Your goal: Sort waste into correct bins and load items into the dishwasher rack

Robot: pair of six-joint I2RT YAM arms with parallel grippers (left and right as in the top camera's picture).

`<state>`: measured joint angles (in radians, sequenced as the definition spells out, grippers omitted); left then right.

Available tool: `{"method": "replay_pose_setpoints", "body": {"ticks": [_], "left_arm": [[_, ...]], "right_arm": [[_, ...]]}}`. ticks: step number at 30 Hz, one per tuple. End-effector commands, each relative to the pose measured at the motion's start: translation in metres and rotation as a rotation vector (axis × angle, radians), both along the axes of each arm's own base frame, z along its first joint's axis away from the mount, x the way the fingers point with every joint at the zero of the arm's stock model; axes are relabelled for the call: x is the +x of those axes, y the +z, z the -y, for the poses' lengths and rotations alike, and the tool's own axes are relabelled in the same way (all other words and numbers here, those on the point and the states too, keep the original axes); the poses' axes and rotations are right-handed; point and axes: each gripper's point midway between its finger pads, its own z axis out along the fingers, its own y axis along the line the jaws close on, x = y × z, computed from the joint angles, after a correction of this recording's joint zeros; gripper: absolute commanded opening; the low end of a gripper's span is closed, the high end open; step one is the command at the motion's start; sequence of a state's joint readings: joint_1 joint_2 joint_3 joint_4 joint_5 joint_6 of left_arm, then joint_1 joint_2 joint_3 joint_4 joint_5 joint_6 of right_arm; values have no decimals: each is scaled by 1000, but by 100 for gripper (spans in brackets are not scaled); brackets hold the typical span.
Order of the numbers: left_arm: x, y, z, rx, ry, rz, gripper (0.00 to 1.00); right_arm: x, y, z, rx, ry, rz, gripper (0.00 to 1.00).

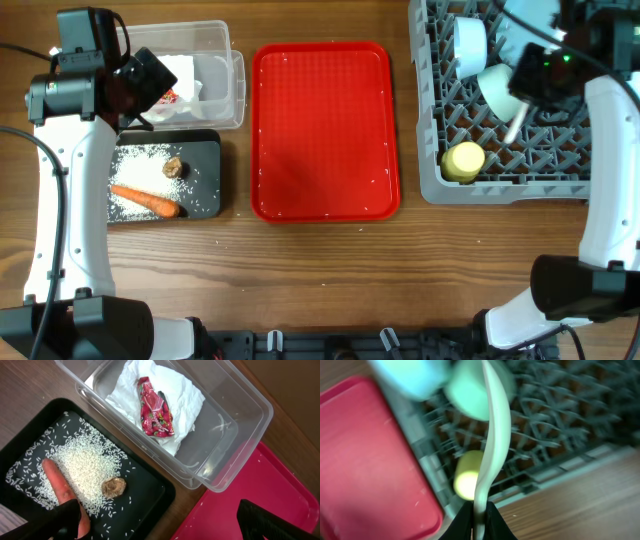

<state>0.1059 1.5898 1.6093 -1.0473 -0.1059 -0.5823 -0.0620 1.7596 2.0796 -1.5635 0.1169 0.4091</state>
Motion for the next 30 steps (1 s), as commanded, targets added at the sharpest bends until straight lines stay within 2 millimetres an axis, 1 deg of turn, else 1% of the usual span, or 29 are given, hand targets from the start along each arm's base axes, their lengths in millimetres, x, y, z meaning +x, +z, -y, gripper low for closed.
{"method": "replay_pose_setpoints", "body": {"ticks": [1, 2, 3, 4, 5, 6, 8, 9, 13, 14, 15, 16, 17, 21, 22, 23, 24, 25, 26, 27, 28, 29, 30], "left_arm": [[1, -1, -1, -6, 11, -1, 100], [1, -1, -1, -6, 11, 0, 100], [1, -1, -1, -6, 11, 0, 100], [1, -1, -1, -6, 11, -1, 100], [1, -1, -1, -6, 11, -1, 100], [1, -1, -1, -6, 11, 0, 100], [1, -1, -1, -6, 11, -1, 100], [1, -1, -1, -6, 11, -1, 100], [1, -1, -1, -6, 11, -1, 100], [1, -1, -1, -6, 11, -1, 100], [1, -1, -1, -6, 11, 0, 100], [1, -1, -1, -6, 11, 0, 100], [1, -1, -1, -6, 11, 0, 100], [1, -1, -1, -6, 11, -1, 100], [1, -1, -1, -6, 11, 0, 100], [1, -1, -1, -6, 11, -1, 100], [1, -1, -1, -6, 11, -1, 100], [1, -1, -1, -6, 11, 0, 100], [1, -1, -1, -6, 11, 0, 100], [1, -1, -1, -6, 11, 0, 100], [1, -1, -1, -6, 11, -1, 100], [1, -1, -1, -6, 11, -1, 100], [1, -1, -1, -6, 11, 0, 100]], "right_arm": [[-14, -17, 46, -47, -389, -20, 4], [-21, -25, 56, -48, -492, -34, 4], [-25, -32, 61, -44, -555, -45, 4], [-31, -44, 65, -32, -637, -66, 4], [-35, -52, 67, -26, -691, -77, 4], [-38, -65, 70, -16, -794, -82, 4], [-42, -89, 67, 19, -953, -82, 4], [-40, -102, 65, 33, -977, -83, 4], [-34, -144, 66, 39, -970, -76, 4], [-30, -154, 66, 46, -963, -60, 8], [-25, -157, 67, 46, -925, -49, 12], [-20, -157, 68, 42, -883, -37, 60], [-17, -156, 69, 36, -840, -33, 100], [-17, -156, 67, 24, -754, -55, 100], [-16, -154, 65, 31, -707, -63, 100], [-17, -146, 62, 27, -628, -79, 100], [-21, -129, 60, -4, -505, -94, 100], [-25, -115, 57, -18, -424, -97, 100], [-26, -93, 46, -10, -276, -74, 100], [-27, -78, 41, -14, -217, -39, 100], [-30, -41, 33, -27, -133, 62, 100], [-32, -7, 20, -13, -37, 167, 100], [-37, 29, -4, 26, 135, 282, 100]]}}
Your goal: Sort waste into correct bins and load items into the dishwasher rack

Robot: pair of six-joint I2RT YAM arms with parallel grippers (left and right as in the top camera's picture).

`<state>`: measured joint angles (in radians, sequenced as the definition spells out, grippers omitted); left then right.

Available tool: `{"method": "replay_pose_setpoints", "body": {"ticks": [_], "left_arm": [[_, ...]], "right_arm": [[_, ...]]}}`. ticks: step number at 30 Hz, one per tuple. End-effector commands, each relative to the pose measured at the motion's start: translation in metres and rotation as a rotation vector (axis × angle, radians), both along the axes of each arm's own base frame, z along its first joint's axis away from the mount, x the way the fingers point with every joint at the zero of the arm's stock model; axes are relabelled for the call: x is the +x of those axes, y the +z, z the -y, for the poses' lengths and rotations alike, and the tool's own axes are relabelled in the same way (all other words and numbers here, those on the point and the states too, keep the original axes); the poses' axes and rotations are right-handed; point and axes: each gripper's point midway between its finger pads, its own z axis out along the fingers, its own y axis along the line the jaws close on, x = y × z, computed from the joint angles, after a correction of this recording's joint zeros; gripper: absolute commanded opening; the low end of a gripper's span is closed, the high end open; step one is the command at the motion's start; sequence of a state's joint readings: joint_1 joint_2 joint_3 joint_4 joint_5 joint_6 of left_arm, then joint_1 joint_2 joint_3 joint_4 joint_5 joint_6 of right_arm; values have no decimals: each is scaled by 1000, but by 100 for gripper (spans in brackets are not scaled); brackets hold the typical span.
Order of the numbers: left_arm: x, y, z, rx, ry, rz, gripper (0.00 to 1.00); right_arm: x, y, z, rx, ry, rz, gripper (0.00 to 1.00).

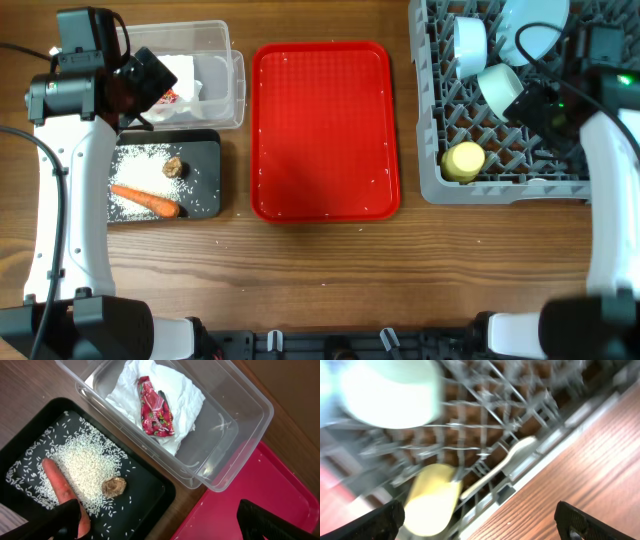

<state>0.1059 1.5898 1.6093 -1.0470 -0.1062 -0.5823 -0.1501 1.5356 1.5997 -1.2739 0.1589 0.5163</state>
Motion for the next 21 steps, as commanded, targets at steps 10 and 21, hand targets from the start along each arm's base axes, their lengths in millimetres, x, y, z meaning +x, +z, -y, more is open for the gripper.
{"method": "replay_pose_setpoints", "body": {"ticks": [10, 21], "left_arm": [[1, -1, -1, -6, 11, -1, 100], [1, -1, -1, -6, 11, -1, 100]], "right_arm": [[-142, 197, -93, -70, 588, 706, 100], [-103, 135, -91, -244, 744, 770, 100]]}}
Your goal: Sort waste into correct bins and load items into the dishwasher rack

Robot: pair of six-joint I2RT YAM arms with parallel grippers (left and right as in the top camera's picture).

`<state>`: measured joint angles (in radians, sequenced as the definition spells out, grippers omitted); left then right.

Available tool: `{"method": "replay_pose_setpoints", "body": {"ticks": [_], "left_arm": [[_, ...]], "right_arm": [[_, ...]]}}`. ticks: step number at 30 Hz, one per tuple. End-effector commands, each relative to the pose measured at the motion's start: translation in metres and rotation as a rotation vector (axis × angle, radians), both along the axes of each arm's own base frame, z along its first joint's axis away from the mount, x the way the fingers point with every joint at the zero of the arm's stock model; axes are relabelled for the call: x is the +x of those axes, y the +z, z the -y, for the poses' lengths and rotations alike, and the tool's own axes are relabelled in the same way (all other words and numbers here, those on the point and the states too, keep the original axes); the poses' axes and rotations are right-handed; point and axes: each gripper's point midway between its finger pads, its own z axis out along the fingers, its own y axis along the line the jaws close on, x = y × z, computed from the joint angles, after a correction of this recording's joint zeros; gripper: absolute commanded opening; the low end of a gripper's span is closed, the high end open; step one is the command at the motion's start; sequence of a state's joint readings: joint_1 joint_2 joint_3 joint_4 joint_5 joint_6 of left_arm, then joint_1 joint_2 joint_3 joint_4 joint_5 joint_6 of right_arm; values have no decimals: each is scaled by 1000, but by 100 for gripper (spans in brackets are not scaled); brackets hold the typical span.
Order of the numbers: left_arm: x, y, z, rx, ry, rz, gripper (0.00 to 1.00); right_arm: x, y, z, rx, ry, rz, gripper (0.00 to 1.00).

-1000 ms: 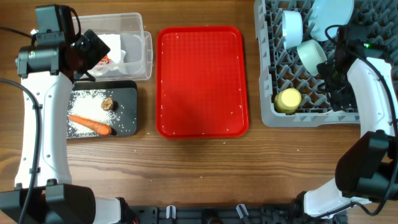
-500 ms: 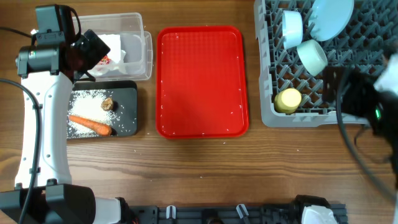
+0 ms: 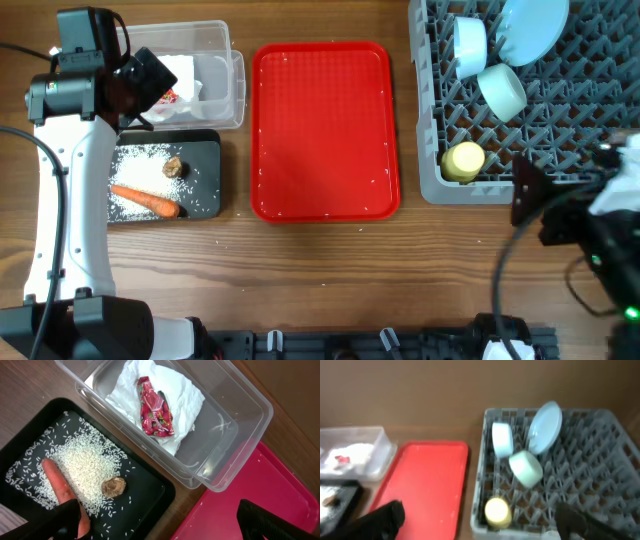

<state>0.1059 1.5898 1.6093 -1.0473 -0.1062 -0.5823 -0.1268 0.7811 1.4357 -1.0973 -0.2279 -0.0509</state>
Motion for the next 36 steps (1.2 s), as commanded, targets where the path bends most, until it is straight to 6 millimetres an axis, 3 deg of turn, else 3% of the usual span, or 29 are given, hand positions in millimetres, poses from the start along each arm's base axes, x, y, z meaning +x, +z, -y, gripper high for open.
{"method": "replay_pose_setpoints", "body": {"ticks": [1, 6, 12, 14, 16, 34, 36], "left_arm": [[1, -1, -1, -6, 11, 0, 100], [1, -1, -1, -6, 11, 0, 100], [1, -1, -1, -6, 11, 0, 100], [1, -1, -1, -6, 11, -1, 100], [1, -1, -1, -6, 11, 0, 100], [0, -2, -2, -3, 7, -6, 100], [-12, 11, 0, -1, 4, 14, 100]], "right_arm": [[23, -46, -4, -21, 47, 95, 100], [43, -137, -16, 66, 99, 355, 100], [30, -176, -13, 53, 82, 510, 100], [28, -185, -14, 51, 83, 522, 100], [30, -209, -15, 67, 91, 462, 100], [30, -212, -18, 71, 104, 448, 100], [30, -212, -18, 71, 103, 448, 100]]}}
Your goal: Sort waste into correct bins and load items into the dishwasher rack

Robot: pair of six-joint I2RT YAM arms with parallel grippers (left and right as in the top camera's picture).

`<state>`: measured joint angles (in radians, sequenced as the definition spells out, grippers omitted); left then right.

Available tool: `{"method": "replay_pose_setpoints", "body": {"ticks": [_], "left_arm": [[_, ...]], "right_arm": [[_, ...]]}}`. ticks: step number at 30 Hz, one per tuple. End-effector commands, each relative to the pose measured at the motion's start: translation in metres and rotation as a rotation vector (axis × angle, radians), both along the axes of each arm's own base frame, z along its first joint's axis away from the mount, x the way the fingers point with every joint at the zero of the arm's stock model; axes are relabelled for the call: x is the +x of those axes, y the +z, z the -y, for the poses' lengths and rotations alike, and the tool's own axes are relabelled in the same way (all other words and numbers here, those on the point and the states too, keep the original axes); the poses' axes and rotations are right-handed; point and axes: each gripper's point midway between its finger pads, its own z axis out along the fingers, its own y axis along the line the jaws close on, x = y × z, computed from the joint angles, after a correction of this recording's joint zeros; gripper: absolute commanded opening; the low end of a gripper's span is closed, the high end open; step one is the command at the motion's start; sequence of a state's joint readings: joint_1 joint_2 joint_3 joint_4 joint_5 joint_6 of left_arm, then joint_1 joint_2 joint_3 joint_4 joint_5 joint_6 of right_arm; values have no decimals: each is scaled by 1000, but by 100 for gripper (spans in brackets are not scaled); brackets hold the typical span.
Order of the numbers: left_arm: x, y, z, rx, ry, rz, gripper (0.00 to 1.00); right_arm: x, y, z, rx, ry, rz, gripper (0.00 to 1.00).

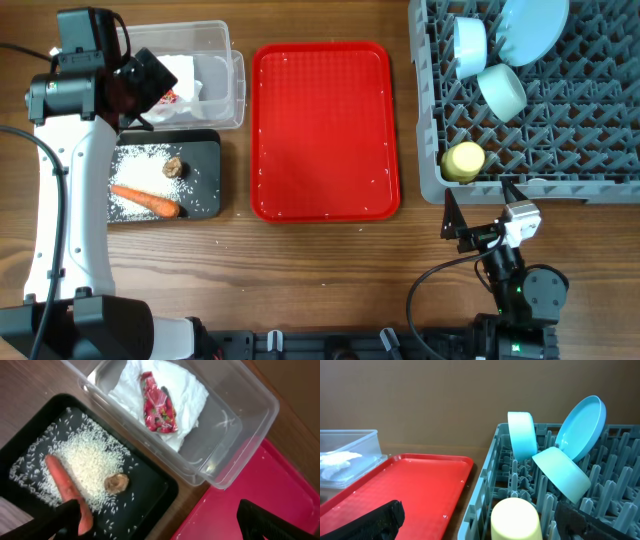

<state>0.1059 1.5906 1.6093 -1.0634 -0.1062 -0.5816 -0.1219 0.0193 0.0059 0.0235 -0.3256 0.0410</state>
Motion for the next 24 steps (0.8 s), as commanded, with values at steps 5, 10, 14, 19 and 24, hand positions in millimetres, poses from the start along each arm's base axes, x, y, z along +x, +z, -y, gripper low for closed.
{"method": "replay_pose_setpoints", "body": {"ticks": [5, 10, 14, 19, 24], "left_arm": [[-14, 73, 49, 155, -397, 537, 100], [-101, 7, 59, 244, -418, 838, 100], [-123, -48, 61, 268, -415, 924, 100], [-135, -67, 61, 277, -409, 945, 100], [-142, -72, 56, 282, -383, 935, 100]], "right_arm": [[-1, 3, -4, 12, 25, 11, 100], [-1, 3, -4, 11, 25, 11, 100], [-1, 3, -4, 12, 25, 10, 100], [-1, 3, -4, 11, 25, 11, 100], [-1, 3, -4, 12, 25, 11, 100]]}}
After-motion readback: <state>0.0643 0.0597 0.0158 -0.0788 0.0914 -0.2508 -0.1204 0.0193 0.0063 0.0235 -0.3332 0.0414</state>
